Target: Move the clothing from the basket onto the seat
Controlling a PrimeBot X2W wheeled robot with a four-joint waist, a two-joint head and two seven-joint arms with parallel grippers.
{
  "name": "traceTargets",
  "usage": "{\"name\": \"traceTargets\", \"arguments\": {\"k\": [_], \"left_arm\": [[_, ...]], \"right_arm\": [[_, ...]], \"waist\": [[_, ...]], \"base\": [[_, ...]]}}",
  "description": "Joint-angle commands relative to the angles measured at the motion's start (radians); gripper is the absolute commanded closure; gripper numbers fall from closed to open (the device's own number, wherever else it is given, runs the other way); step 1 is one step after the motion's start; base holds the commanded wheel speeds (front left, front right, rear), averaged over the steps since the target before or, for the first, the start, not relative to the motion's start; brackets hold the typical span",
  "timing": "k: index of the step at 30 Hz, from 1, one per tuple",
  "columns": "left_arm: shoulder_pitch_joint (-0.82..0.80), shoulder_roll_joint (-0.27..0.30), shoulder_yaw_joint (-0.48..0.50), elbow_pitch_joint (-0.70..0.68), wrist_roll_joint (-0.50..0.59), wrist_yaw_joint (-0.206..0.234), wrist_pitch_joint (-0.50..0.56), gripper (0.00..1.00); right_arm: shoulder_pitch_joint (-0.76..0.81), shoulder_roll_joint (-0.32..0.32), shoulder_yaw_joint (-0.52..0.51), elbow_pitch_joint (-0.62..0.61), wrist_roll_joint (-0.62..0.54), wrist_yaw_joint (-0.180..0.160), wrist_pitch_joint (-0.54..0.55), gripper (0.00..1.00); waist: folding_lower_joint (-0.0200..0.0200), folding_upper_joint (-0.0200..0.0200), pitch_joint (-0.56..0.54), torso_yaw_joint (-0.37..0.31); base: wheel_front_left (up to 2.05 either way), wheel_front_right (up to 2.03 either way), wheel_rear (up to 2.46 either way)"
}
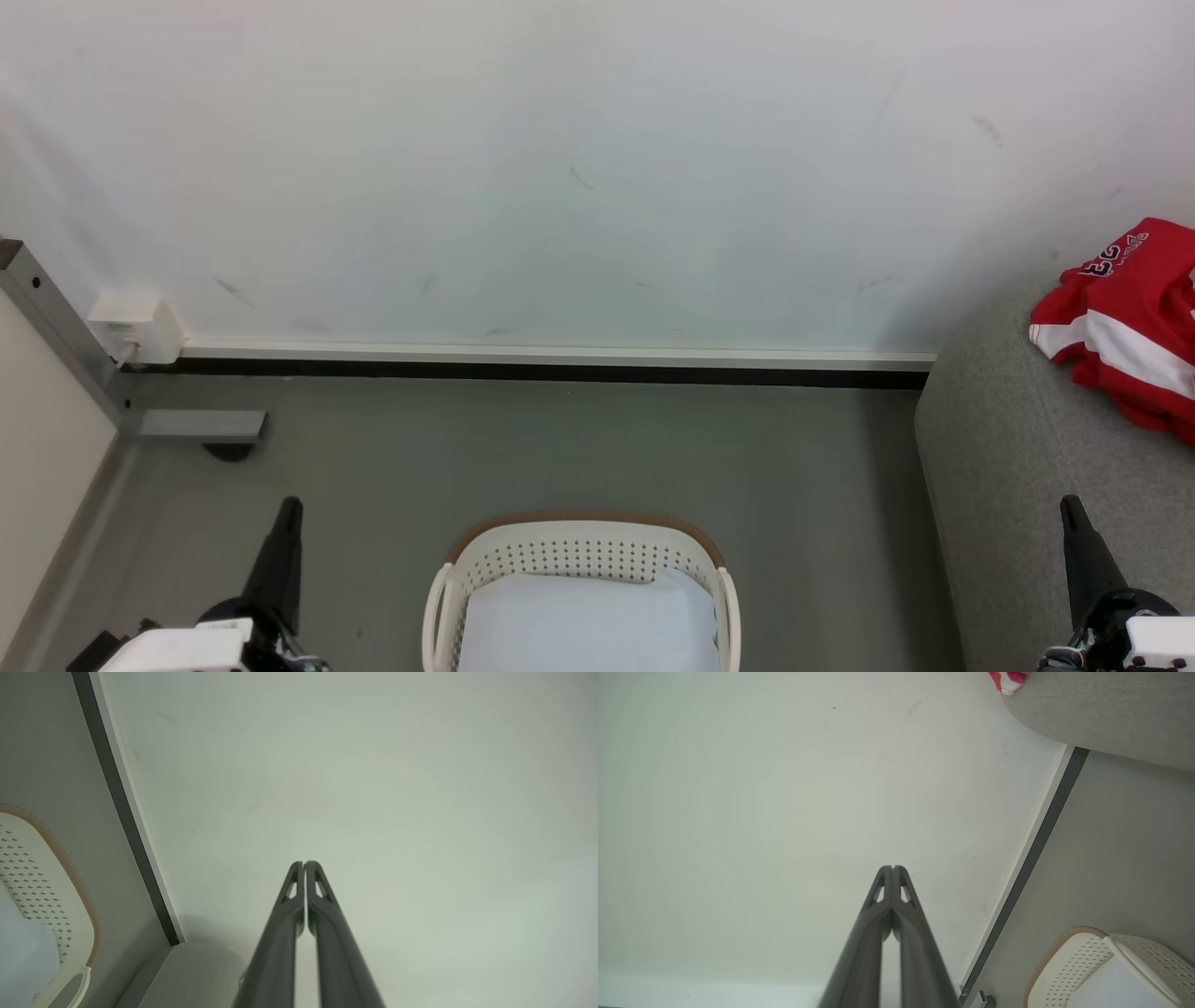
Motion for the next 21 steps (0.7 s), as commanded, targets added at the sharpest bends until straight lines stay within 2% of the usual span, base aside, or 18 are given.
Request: {"name": "traceTargets", "arguments": {"k": [1, 21], "left_arm": [[-0.007, 0.002, 0.002, -0.003, -0.014, -0.005, 0.004, 1.00], [-0.007, 0.002, 0.002, -0.003, -0.014, -0.005, 0.004, 1.00]], "right_arm": [[-0.013, -0.002, -0.004, 0.003, 0.002, -0.002, 0.003, 1.00], [-0.013, -0.002, -0.003, 0.003, 0.002, -0.002, 0.003, 1.00]], "waist": [[0.0000, 0.0000, 0.000, 0.000], [0.0000, 0.0000, 0.000, 0.000]], "base": [[0.00, 0.00, 0.00], [0.00, 0.00, 0.00]]}}
